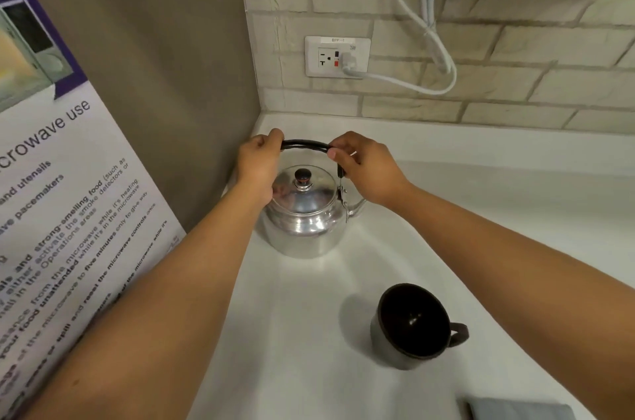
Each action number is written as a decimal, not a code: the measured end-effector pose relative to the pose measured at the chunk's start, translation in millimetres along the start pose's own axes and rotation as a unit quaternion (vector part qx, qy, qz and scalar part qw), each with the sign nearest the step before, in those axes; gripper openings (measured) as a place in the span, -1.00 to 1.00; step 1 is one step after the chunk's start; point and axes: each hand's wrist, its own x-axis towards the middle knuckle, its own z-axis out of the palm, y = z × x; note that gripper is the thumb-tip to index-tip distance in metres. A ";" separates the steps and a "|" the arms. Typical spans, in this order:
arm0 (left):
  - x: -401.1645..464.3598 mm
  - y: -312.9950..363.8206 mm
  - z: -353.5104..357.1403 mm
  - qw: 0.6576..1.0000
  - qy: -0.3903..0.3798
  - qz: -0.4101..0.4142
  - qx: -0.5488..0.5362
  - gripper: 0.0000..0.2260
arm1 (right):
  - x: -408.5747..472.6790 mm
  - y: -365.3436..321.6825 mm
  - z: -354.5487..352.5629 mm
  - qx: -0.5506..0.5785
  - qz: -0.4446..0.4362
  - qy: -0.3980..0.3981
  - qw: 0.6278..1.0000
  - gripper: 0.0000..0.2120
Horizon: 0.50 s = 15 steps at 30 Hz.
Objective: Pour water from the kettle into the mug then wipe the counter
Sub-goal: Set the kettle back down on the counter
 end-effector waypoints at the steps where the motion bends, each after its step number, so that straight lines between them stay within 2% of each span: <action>1: 1.1 0.3 -0.5 1.000 -0.008 -0.001 0.003 -0.75 | 1.3 1.4 0.8 -0.001 -0.001 0.004 1.000 -0.77; 4: 2.9 0.7 -0.7 0.999 -0.025 0.019 0.038 -0.73 | 7.1 4.3 4.1 0.006 0.011 0.015 1.000 -0.77; 7: 3.4 -7.0 -2.6 0.985 -0.023 0.136 0.101 -0.83 | 15.2 6.3 7.7 -0.014 0.015 0.030 0.999 -0.76; 10: 5.0 -17.2 -9.0 0.948 -0.007 0.244 0.204 -0.84 | 23.6 8.6 11.2 -0.009 0.034 0.060 0.998 -0.81; 13: 11.9 -19.1 -9.5 0.946 -0.001 0.228 0.231 -0.82 | 34.4 11.3 15.3 -0.008 0.060 0.067 0.996 -0.91; 15: 17.9 -17.0 -6.6 0.945 0.009 0.197 0.260 -0.83 | 40.6 13.3 17.4 -0.024 0.073 0.042 0.996 -0.86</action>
